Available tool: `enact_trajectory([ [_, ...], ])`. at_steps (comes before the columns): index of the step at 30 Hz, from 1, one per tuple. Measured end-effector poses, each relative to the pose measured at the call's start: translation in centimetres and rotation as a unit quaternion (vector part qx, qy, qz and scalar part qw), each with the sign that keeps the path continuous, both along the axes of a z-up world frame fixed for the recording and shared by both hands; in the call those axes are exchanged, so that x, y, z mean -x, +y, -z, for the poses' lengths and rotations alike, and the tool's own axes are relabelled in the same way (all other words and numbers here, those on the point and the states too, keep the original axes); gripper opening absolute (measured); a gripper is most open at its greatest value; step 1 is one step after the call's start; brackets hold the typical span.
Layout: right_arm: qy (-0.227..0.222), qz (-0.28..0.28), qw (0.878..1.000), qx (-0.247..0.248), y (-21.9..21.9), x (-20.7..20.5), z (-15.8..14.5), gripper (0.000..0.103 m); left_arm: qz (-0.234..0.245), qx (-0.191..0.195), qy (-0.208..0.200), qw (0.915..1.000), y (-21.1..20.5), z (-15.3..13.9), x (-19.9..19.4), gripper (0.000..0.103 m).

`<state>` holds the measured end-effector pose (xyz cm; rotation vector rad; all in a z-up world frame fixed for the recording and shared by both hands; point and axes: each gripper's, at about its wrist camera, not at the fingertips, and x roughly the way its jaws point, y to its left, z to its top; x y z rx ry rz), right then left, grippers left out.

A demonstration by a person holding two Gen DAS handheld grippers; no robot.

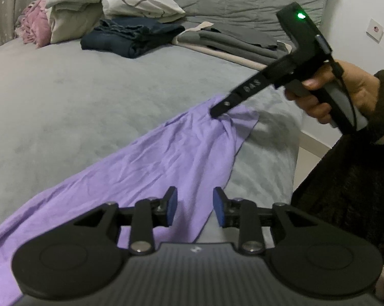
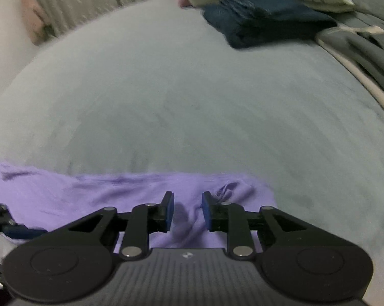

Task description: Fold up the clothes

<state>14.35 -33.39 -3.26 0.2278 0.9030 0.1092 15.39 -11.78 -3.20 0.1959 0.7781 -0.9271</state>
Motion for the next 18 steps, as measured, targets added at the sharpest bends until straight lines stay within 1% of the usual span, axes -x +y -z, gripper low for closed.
enact_trajectory([
  [4, -0.009, 0.028, 1.0, 0.005, -1.2, 1.0, -0.8, 0.025, 0.002, -0.007, -0.003, 1.0, -0.3, 0.2, 0.1, 0.033],
  [6, -0.004, 0.045, 0.999, 0.022, -2.3, 2.1, -1.0, 0.025, 0.003, -0.009, -0.005, 0.9999, -0.3, 0.2, 0.2, 0.034],
  [8, 0.004, 0.054, 0.998, 0.027, -3.0, 2.8, -0.8, 0.025, 0.001, -0.01, -0.007, 0.9999, -0.3, 0.2, 0.1, 0.035],
  [11, 0.021, 0.065, 0.998, 0.016, -4.0, 3.0, 0.2, 0.025, -0.008, -0.012, -0.009, 0.9999, -0.1, 0.2, -0.1, 0.036],
  [15, 0.023, 0.068, 0.997, -0.005, -4.2, 2.3, 0.9, 0.025, -0.02, -0.017, -0.007, 0.9996, -0.1, 0.4, -0.4, 0.036],
  [17, 0.022, 0.073, 0.997, -0.01, -4.2, 2.0, 1.0, 0.017, -0.025, -0.018, -0.007, 0.9995, 0.0, 0.5, -0.4, 0.036],
  [18, 0.02, 0.079, 0.997, -0.016, -4.4, 2.0, 0.9, 0.006, -0.027, -0.02, -0.006, 0.9994, 0.0, 0.6, -0.5, 0.036],
])
